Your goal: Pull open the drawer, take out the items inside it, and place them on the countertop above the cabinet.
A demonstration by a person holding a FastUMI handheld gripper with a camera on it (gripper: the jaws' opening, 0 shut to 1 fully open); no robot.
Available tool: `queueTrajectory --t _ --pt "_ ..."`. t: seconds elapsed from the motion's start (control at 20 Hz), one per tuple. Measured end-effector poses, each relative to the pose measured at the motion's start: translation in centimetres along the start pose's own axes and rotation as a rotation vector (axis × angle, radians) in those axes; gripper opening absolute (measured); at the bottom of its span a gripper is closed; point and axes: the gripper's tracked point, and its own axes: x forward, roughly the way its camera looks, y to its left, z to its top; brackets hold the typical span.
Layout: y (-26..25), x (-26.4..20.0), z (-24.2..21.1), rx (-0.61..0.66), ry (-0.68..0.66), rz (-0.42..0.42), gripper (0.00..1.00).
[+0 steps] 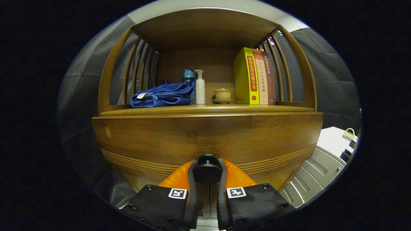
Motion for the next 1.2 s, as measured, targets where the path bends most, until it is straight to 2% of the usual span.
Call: queueTrajectory --t 0.3,0.85,0.9,0.95,1.0,1.05,1.15,1.2 --pt "-0.2 -5.4 -0.7 0.071 0.054 -0.027 0.31" --pt "-0.3 -14.1 -1.3 0.057 0.095 0.004 0.31" --pt "-0.1 -15.1 0.4 0.053 0.047 0.012 0.31" --pt "-0.4 -16.4 3.7 -0.006 -0.091 -0.013 0.32" --pt "-1.0 -17.2 7.7 -0.121 -0.225 -0.058 0.32" --pt "-1.2 -17.5 9.7 -0.221 -0.261 -0.067 0.32" --pt "0.5 -18.1 10.0 -0.206 -0.251 0.017 0.31" --pt "0.6 -18.1 9.8 -0.195 -0.236 0.021 0.31"
